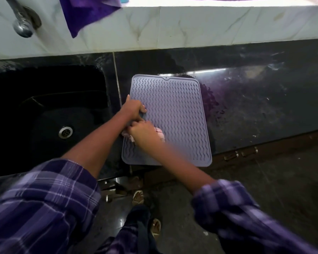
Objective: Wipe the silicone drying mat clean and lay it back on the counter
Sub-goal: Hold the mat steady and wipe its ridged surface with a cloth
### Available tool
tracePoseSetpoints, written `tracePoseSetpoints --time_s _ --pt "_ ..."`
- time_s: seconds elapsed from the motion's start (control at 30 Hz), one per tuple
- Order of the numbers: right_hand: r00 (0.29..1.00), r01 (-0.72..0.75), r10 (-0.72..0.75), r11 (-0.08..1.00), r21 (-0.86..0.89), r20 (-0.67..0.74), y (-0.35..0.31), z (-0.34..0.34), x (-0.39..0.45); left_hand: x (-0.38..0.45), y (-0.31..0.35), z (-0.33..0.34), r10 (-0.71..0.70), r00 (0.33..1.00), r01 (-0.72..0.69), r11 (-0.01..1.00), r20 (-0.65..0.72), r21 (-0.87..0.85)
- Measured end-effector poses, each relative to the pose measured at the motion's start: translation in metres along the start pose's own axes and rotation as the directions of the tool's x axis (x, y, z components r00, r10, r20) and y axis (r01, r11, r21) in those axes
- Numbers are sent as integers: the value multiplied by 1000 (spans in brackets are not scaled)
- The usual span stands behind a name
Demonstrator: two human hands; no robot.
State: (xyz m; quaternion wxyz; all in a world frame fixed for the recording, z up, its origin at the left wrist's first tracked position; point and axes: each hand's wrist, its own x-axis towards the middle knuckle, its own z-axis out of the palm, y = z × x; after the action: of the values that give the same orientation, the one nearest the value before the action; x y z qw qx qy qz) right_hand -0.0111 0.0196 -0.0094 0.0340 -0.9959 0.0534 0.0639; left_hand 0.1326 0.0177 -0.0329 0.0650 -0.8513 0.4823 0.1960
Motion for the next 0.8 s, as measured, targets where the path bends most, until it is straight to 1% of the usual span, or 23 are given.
tracePoseSetpoints --time_s 0.03,0.1,0.13,0.2,0.23,0.27,0.3,0.33,0.4,0.43,0.47,0.5,0.53,0.57,0.6,0.63,0.67,0.7,0.73,0.8 --pt "999 -32 32 999 12 12 -9 9 5 0 -2 -2 1 999 -1 1000 32 3" --pt "998 -57 56 998 17 36 -28 35 -13 1 -5 -4 15 997 -17 999 73 36" --pt "999 -38 38 999 21 11 -35 45 -30 2 -5 -4 19 997 -23 998 72 58" --pt "997 77 -77 994 75 -11 -41 57 -64 -1 -3 -4 16 995 -26 995 99 92" --pt "991 127 -131 985 115 27 -41 55 -77 -1 -1 -4 13 995 -22 996 103 86" --pt "985 143 -156 978 148 78 -36 48 -83 -1 1 -4 6 996 -14 997 94 76" --pt "986 125 -141 978 165 89 -29 39 -80 -1 1 -4 -1 996 -5 997 85 73" --pt "993 68 -84 980 189 79 -18 27 -70 -1 3 -4 -5 997 -1 996 78 85" --pt "996 -91 84 962 257 40 8 0 -48 1 5 0 -13 999 5 990 51 138" --pt "984 -143 168 945 295 -62 24 -9 -41 2 7 2 -21 999 17 989 27 150" --pt "961 -174 226 941 291 -158 36 -12 -38 1 8 3 -35 999 35 989 -1 147" --pt "961 -190 226 958 214 -160 44 -10 -41 -1 9 4 -47 999 49 989 -19 140" --pt "980 -173 182 979 108 -78 48 -3 -48 -4 11 5 -54 998 56 988 -19 144" --pt "990 -142 141 989 51 30 47 10 -60 -6 12 7 -50 999 52 987 -18 155" --pt "989 -112 106 992 55 104 45 21 -75 -8 15 9 -44 999 47 986 -25 158" --pt "986 -112 98 989 98 137 46 29 -89 -12 18 7 -38 998 44 989 -43 143" --pt "984 -127 104 978 164 143 52 32 -97 -15 22 4 -44 997 52 991 -67 127" --pt "986 -134 107 964 228 130 59 30 -105 -21 26 1 -58 996 66 988 -62 138" --pt "986 -141 110 951 275 125 65 26 -115 -30 30 1 -71 997 77 984 -42 159" --pt "977 -209 174 884 417 121 73 19 -136 -44 38 11 -63 996 77 971 -68 228"
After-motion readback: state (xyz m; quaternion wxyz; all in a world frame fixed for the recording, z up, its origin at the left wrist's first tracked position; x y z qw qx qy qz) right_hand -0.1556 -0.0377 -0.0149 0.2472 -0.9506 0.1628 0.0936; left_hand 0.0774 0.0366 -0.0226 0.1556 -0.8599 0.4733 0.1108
